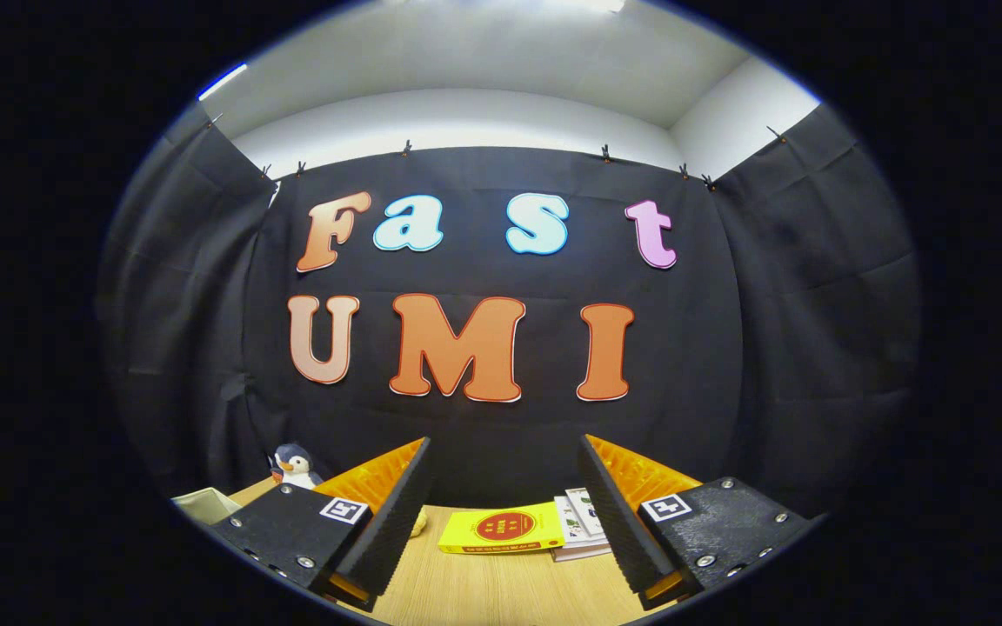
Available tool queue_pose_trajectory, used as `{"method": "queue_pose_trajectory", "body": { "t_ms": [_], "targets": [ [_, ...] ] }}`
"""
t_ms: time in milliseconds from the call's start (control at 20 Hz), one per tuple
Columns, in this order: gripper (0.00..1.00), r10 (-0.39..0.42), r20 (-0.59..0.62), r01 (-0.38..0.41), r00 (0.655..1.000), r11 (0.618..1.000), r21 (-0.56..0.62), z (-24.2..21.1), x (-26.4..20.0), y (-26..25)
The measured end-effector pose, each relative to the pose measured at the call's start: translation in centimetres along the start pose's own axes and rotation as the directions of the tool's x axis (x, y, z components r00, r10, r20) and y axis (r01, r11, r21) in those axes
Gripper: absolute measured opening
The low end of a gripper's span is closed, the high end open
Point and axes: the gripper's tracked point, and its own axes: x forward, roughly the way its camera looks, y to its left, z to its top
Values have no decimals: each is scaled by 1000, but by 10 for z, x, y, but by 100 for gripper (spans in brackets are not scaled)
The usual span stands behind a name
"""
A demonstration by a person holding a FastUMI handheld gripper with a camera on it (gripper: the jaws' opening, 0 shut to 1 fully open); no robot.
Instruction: Open the storage box then place both shoes into the box .Put the left shoe in first, then the right shoe, with the right side of both shoes facing outward in a uniform manner.
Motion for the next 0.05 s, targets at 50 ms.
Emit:
{"method": "queue_pose_trajectory", "body": {
  "t_ms": [50],
  "targets": [
    [98, -3, -2, 3, 1000, 1000, 7, 0, 0, 0]
  ]
}}
